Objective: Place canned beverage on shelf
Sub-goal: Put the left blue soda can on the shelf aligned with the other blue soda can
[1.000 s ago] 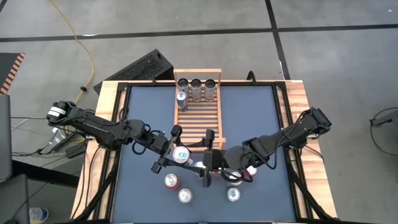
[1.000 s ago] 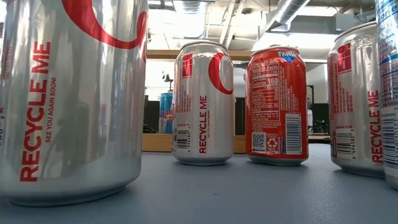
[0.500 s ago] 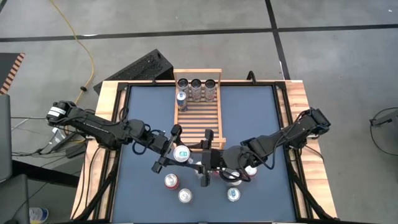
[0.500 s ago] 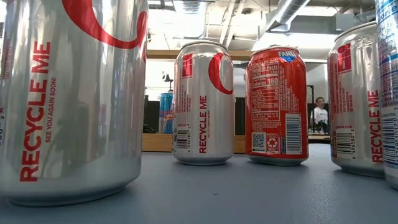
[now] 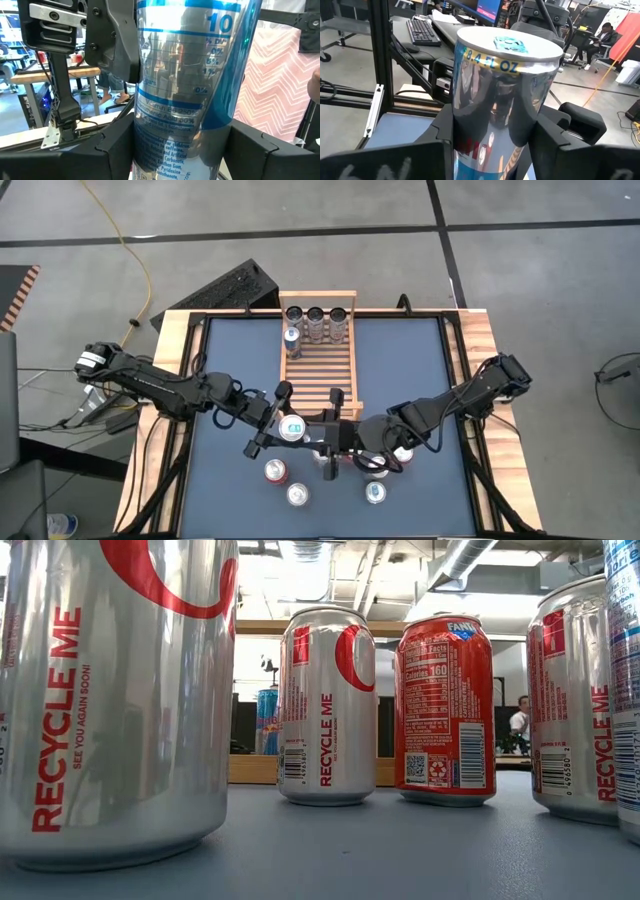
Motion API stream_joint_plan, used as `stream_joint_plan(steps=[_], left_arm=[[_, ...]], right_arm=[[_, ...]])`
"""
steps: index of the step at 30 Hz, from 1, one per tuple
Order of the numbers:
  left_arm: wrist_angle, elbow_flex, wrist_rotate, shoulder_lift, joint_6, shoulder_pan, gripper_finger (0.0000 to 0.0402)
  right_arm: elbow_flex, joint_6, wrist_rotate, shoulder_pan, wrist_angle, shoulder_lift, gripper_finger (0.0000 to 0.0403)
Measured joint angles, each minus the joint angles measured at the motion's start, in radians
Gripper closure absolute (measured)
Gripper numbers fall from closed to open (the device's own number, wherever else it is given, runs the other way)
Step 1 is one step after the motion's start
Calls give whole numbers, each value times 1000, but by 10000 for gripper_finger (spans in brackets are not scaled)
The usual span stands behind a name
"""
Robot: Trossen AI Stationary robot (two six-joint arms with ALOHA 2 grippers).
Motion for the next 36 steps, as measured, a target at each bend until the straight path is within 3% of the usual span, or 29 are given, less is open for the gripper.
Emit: stream_joint_plan(steps=[8, 21, 28, 36], left_arm=[[-120, 2, 19, -47, -10, 2, 122], [-586, 2, -402, -306, -45, 3, 109], [-539, 2, -418, -433, 16, -10, 109], [-698, 107, -486, -352, 140, -80, 109]], right_arm=[[-1, 1, -2, 4, -17, 3, 257], [-1, 27, 36, 5, -56, 1, 257], [-1, 51, 55, -3, -102, 1, 257], [-1, 138, 48, -21, -194, 1, 257]])
